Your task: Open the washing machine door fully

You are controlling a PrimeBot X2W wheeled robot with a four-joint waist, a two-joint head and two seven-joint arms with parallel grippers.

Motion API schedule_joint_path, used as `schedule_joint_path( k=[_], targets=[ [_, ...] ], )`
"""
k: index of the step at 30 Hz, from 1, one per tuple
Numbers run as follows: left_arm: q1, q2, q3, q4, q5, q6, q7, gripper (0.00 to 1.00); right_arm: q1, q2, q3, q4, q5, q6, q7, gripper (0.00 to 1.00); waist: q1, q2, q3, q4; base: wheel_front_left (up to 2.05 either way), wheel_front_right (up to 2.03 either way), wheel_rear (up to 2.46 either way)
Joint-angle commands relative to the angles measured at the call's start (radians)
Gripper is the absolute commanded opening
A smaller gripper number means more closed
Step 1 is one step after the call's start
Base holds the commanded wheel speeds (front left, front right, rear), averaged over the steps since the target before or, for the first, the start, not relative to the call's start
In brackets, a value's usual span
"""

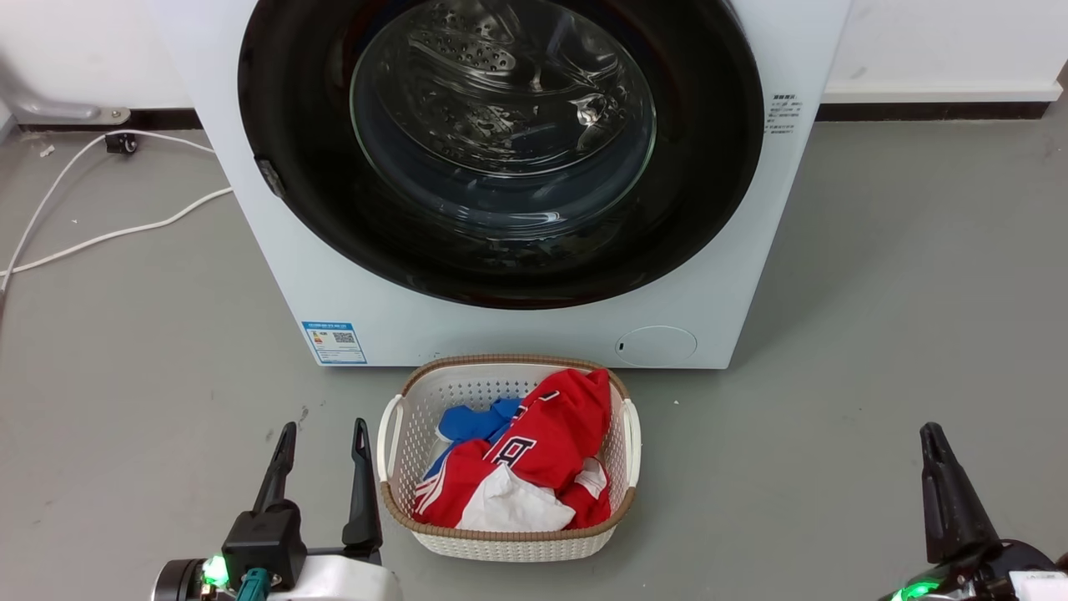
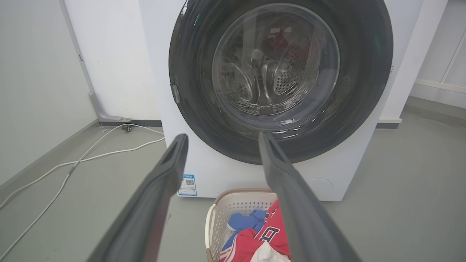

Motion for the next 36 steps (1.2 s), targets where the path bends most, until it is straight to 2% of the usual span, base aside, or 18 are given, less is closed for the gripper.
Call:
schedule_joint_path(
  k=[1, 11, 15, 25, 36],
  targets=[
    [0.003, 0.0, 0.003, -0.004, 0.003, 0.005, -0.003, 1.0, 0.01, -0.001, -0.017, 0.001, -0.003, 0.0, 0.039, 0.0, 0.0, 0.0, 0.003, 0.003, 0.0, 0.0, 0.0],
    [-0.018, 0.0, 0.001, -0.015, 0.014, 0.007, -0.003, 1.0, -0.042, 0.005, -0.072, 0.032, -0.057, 0.0, 0.078, 0.0, 0.0, 0.0, 0.032, 0.019, 0.0, 0.0, 0.0],
    [-0.041, 0.0, -0.004, -0.025, 0.022, 0.011, -0.003, 1.0, -0.132, -0.012, -0.125, 0.076, -0.083, 0.0, 0.082, 0.0, 0.0, 0.0, 0.068, 0.031, 0.0, 0.0, 0.0],
    [-0.143, 0.0, -0.023, -0.053, 0.027, 0.004, -0.003, 1.0, -0.516, -0.161, -0.235, 0.273, -0.088, 0.0, 0.14, 0.0, 0.0, 0.0, 0.243, 0.07, 0.0, 0.0, 0.0],
    [-0.254, 0.0, -0.059, -0.081, 0.012, 0.02, -0.003, 1.0, -0.889, -0.326, -0.166, 0.46, -0.157, 0.0, 0.268, 0.0, 0.0, 0.0, 0.415, 0.127, 0.0, 0.0, 0.0]
  ],
)
